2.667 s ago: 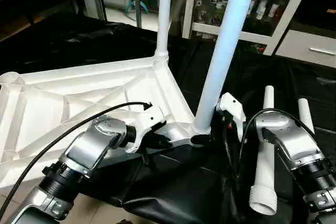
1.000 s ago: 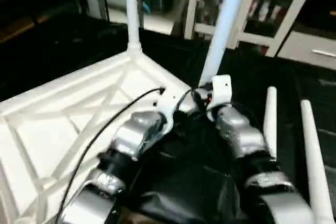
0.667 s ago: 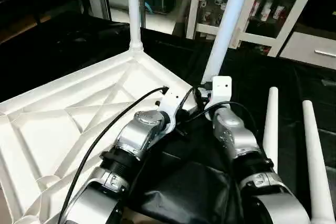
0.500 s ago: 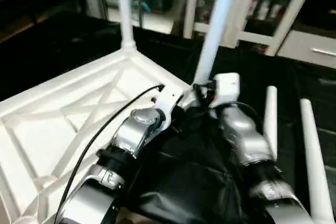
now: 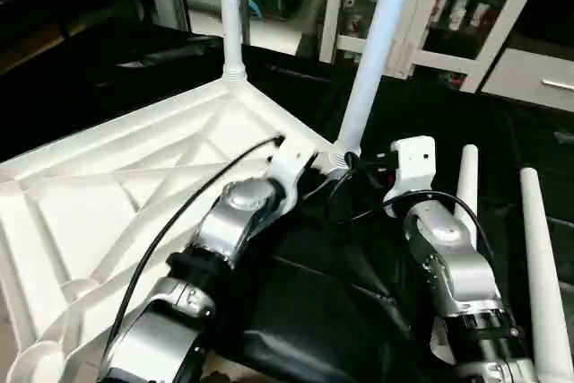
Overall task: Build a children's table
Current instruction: Rotate leg to tighten
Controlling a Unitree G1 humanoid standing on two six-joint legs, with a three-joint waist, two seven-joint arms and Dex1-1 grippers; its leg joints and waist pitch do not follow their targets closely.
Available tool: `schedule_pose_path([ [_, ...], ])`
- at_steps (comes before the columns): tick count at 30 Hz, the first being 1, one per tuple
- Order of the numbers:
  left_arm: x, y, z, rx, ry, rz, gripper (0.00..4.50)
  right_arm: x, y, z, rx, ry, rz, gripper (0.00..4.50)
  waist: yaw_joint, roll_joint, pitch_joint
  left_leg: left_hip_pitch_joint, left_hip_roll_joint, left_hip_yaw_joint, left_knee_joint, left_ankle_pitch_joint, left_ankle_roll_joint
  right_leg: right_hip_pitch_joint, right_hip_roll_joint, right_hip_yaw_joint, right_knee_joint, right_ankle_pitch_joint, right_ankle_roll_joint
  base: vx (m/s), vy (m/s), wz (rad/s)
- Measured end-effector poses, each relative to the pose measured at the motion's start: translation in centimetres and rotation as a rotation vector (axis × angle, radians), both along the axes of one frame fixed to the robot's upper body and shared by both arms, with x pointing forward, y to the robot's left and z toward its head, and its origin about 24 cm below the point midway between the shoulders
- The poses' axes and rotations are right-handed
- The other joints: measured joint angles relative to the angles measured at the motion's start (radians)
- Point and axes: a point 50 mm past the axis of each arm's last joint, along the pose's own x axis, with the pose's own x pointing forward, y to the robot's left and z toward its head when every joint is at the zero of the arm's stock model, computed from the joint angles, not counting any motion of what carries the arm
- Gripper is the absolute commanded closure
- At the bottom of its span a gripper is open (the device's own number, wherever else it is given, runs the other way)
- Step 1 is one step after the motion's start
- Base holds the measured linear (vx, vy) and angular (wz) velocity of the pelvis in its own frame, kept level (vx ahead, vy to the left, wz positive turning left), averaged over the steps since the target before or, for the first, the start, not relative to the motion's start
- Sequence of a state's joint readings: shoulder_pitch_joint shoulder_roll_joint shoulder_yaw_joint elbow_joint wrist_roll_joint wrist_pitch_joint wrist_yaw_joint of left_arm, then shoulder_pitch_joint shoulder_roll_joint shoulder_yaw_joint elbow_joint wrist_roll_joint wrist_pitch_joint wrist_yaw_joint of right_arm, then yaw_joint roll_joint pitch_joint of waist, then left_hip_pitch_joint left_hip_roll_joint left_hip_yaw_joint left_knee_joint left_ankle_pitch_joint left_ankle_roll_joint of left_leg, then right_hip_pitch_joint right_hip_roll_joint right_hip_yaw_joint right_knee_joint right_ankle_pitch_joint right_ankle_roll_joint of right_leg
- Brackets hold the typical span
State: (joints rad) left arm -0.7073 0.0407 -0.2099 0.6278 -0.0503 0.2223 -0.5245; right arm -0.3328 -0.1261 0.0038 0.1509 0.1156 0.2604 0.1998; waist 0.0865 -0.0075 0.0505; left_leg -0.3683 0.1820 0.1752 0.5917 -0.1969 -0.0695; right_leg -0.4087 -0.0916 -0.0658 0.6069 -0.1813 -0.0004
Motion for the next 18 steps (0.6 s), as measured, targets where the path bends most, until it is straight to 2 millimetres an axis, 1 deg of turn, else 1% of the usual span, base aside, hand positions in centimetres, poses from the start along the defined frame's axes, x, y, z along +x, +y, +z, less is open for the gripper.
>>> schedule_pose_path([
  [2,0.2,0.6,1.1,-0.008,-0.038,-0.013,3.36,-0.2,0.1,0.4,-0.008,-0.012,0.027,0.41,-0.003,0.0,0.0,0.0,0.001,0.0,0.0,0.002,0.005,-0.001,0.0,0.0,0.0,-0.001,0.0,0.0,0.0,0.0],
  [3,0.4,1.0,1.4,-0.009,-0.045,-0.011,3.22,-0.2,0.1,0.4,-0.009,-0.012,0.032,0.41,-0.003,0.0,0.0,0.0,0.001,0.001,-0.001,0.003,0.006,-0.001,0.0,0.0,0.001,-0.001,0.0,0.0,0.0,0.0],
  [4,0.4,1.3,1.6,-0.006,-0.05,-0.009,3.22,-0.3,0.1,0.5,-0.01,-0.011,0.036,0.41,-0.002,0.0,0.0,0.0,0.001,0.001,-0.001,0.003,0.006,-0.002,0.0,-0.001,0.001,-0.002,0.0,0.0,0.0,0.0],
  [5,0.3,2.1,1.8,0.009,-0.045,-0.005,3.04,-0.3,0.3,0.6,-0.016,-0.012,0.056,0.41,-0.002,-0.001,0.001,0.0,0.001,0.001,-0.001,0.003,0.006,-0.002,0.0,0.0,0.001,-0.002,0.0,0.0,0.0,0.0],
  [6,0.2,2.7,2.0,0.022,-0.039,-0.003,2.97,-0.4,0.5,0.7,-0.022,-0.015,0.079,0.41,-0.002,-0.001,0.001,0.0,0.001,0.001,-0.001,0.003,0.006,-0.003,0.0,0.0,0.002,-0.002,0.0,0.0,0.0,0.0],
  [8,-0.1,4.6,2.3,0.067,-0.018,0.019,2.91,-0.6,0.8,0.9,-0.039,-0.018,0.127,0.41,-0.002,-0.002,0.001,0.0,0.002,0.002,-0.001,0.003,0.006,-0.003,0.001,0.0,0.003,-0.002,-0.001,0.0,0.0,0.0],
  [10,-0.3,6.1,2.4,0.094,0.005,0.048,2.85,-0.7,0.9,1.0,-0.051,-0.019,0.157,0.41,0.0,-0.003,0.002,0.0,0.002,0.002,0.0,0.001,0.002,-0.003,0.001,0.0,0.003,-0.002,-0.001,0.0,0.0,0.0],
  [12,-1.0,8.4,2.3,0.157,0.043,0.095,2.6,-1.1,1.4,1.3,-0.076,-0.026,0.231,0.41,0.0,-0.004,0.002,0.001,0.002,0.002,0.0,0.001,0.001,-0.003,0.001,0.0,0.004,-0.002,-0.001,0.0,0.0,0.0],
  [13,-1.2,9.4,2.2,0.179,0.06,0.12,2.54,-1.3,1.5,1.5,-0.086,-0.028,0.258,0.41,0.0,-0.005,0.003,0.0,0.002,0.002,0.0,0.001,0.001,-0.003,0.001,0.0,0.004,-0.002,-0.001,0.0,0.0,0.0],
  [14,-1.5,11.0,2.3,0.22,0.068,0.162,2.52,-1.4,1.6,1.6,-0.097,-0.03,0.29,0.41,0.0,-0.007,0.004,0.0,0.002,0.002,0.0,0.001,0.001,-0.003,0.001,0.0,0.004,-0.002,-0.001,0.0,0.0,0.0],
  [15,-1.7,12.3,2.5,0.256,0.069,0.196,2.4,-1.6,1.7,1.7,-0.104,-0.031,0.311,0.41,-0.001,-0.008,0.005,0.001,0.003,0.002,0.0,0.001,0.0,-0.003,0.001,0.0,0.004,-0.002,-0.001,0.0,0.0,0.0],
  [16,-1.9,13.5,2.8,0.289,0.066,0.234,2.4,-1.9,1.7,1.7,-0.111,-0.028,0.329,0.41,-0.001,-0.009,0.006,0.0,0.003,0.002,0.0,0.001,0.0,-0.003,0.002,0.0,0.004,-0.002,-0.001,0.0,0.0,0.0],
  [18,-2.2,16.2,3.7,0.364,0.056,0.326,2.16,-2.2,1.7,1.3,-0.114,-0.008,0.356,0.41,-0.001,-0.011,0.007,0.0,0.003,0.002,0.0,0.001,0.0,-0.003,0.002,0.0,0.004,-0.002,-0.001,0.0,0.0,0.0],
])
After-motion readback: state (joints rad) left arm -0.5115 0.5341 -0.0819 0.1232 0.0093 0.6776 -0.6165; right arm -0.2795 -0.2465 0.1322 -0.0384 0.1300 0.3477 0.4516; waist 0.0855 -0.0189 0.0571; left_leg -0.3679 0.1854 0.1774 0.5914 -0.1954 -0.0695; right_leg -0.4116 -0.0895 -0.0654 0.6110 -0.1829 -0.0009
